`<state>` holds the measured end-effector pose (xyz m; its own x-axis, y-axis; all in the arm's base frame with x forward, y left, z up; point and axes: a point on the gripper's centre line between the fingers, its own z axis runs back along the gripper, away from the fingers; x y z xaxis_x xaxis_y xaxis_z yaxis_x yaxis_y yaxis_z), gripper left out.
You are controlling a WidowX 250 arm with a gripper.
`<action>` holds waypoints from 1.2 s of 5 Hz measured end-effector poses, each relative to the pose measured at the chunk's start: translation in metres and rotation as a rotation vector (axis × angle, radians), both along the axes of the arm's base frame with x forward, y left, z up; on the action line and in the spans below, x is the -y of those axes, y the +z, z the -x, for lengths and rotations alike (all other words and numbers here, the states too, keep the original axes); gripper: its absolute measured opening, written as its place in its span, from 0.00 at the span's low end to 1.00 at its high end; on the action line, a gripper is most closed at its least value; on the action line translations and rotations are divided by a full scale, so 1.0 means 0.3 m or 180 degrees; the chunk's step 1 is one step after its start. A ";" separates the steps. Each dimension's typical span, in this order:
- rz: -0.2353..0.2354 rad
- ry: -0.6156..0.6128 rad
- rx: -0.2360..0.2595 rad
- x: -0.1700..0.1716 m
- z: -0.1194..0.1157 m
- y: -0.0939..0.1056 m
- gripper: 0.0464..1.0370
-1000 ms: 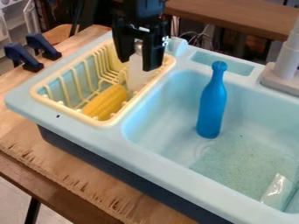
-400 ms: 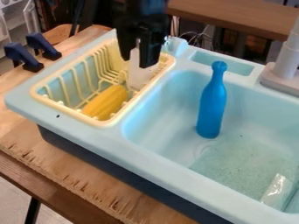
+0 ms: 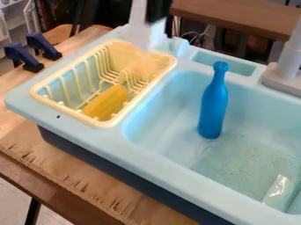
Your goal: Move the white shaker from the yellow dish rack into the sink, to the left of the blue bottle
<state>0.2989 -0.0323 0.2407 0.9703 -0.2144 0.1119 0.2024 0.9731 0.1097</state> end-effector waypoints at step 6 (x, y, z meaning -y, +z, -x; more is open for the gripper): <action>0.0394 -0.0561 -0.0761 0.277 0.235 -0.077 0.62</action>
